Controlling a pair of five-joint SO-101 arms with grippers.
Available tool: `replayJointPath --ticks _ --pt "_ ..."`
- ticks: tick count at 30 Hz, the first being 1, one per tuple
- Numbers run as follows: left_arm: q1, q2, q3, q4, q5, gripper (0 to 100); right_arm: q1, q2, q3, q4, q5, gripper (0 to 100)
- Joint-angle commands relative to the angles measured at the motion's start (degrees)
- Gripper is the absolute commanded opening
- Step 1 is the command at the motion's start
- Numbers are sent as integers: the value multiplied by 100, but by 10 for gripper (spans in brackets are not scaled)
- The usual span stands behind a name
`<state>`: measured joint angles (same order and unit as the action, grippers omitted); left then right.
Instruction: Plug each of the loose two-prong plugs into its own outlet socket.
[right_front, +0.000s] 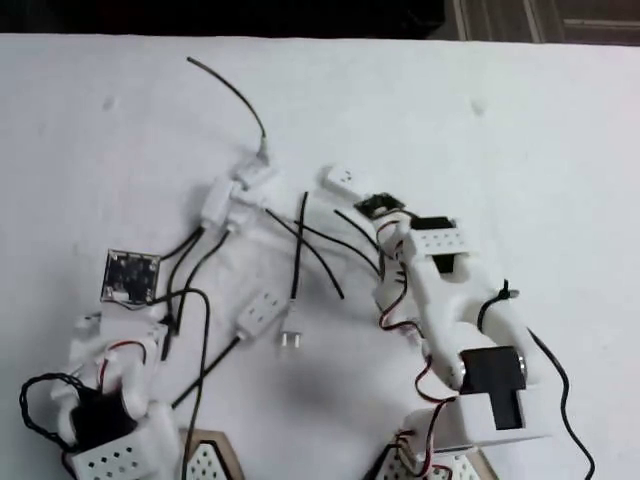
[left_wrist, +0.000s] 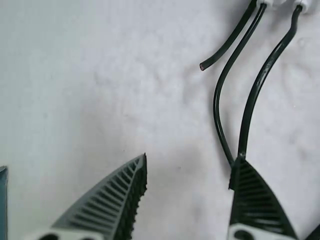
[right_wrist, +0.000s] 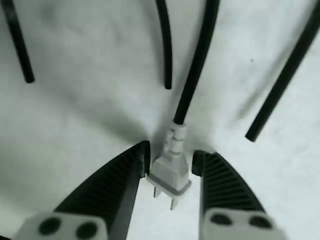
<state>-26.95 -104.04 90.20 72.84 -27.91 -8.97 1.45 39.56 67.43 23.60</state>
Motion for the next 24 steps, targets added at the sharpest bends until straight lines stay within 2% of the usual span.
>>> replayJointPath --ticks 1,7,16,19,22,24 --pt "-22 -31 0 26 -53 264 -110 13 -26 57 -62 46" --pt "-22 -31 0 26 -53 264 -127 -48 -44 84 -53 18" --pt "-22 -31 0 26 -53 264 -725 -48 -44 101 -44 17" --pt "-22 -31 0 26 -53 264 -945 -66 -229 585 -44 40" --pt "-22 -31 0 26 -53 264 -963 13 -633 1332 -35 110" --pt "-22 -31 0 26 -53 264 -945 101 -853 1631 -18 112"
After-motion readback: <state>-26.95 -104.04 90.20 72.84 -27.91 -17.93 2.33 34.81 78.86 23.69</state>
